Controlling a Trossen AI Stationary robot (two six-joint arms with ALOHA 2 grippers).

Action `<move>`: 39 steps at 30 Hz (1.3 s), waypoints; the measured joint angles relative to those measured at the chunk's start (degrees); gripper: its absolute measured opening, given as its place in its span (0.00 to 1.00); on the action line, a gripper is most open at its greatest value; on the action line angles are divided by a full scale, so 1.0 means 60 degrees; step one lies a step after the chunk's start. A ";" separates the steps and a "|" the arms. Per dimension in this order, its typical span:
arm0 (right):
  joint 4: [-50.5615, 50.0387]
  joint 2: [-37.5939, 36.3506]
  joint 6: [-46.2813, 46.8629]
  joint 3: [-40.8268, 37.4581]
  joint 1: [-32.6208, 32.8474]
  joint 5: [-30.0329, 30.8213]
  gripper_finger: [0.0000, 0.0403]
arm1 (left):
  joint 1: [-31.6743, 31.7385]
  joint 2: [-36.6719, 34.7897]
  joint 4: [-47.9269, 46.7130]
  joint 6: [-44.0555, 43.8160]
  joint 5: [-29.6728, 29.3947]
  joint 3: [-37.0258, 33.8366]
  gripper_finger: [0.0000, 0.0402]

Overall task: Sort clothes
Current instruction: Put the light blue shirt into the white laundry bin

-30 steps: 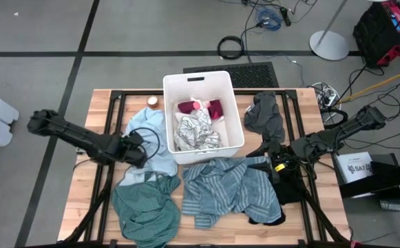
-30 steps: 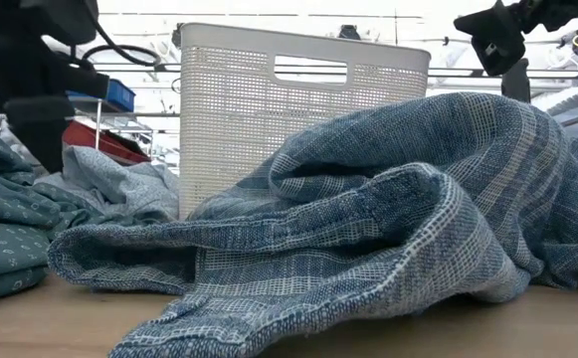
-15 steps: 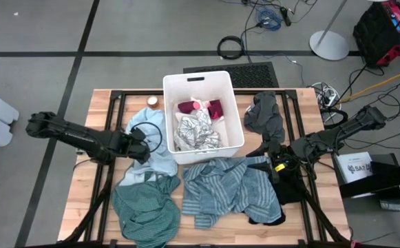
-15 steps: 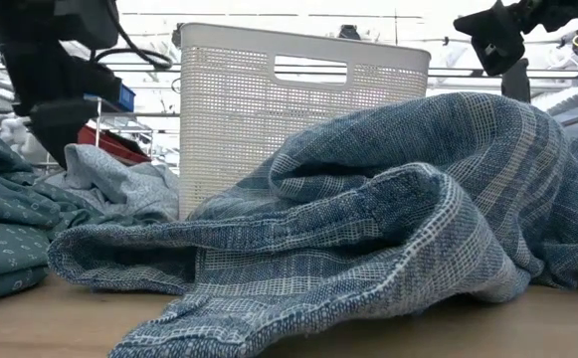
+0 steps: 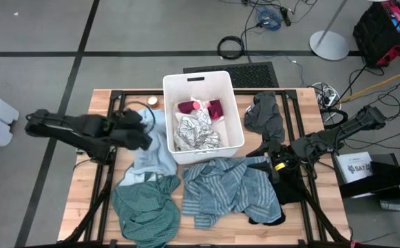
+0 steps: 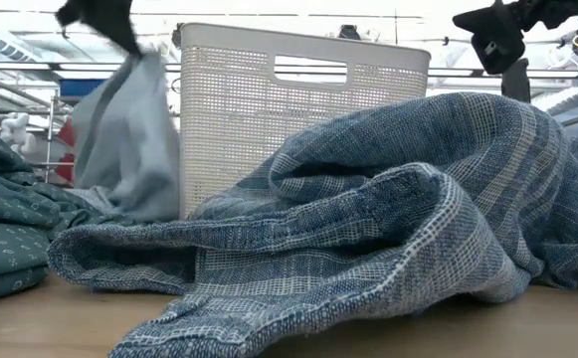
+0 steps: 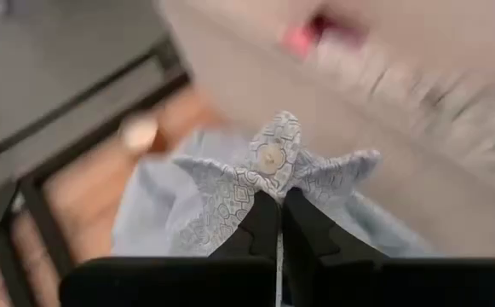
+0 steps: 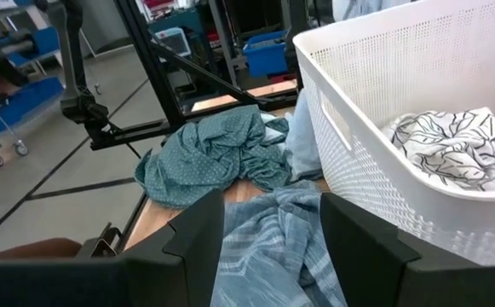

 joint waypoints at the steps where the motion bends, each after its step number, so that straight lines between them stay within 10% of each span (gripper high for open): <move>1: 0.0062 0.0000 0.0000 0.0000 0.0000 -0.0003 0.45 | -0.0047 -0.0001 0.0100 0.0168 -0.0191 0.0371 0.01; 13: 0.0256 -0.0004 0.0000 0.0000 0.0000 -0.0040 0.45 | -0.0957 -0.0003 0.3045 0.3210 -0.1848 0.3020 0.01; 28: 0.1507 -0.0004 -0.0066 0.0000 0.0007 -0.0520 0.45 | -0.2837 -0.0002 1.0940 0.9539 -0.0046 0.3731 0.01; 34: 0.2119 -0.0001 -0.0069 0.0000 0.0039 -0.1367 0.45 | -0.3289 0.0306 1.3095 1.1494 0.3148 0.3731 0.01; 39: 0.2723 0.0048 -0.0084 0.0000 0.0300 -0.1362 0.45 | -0.3557 0.0868 1.4818 1.2399 0.3747 0.3731 0.01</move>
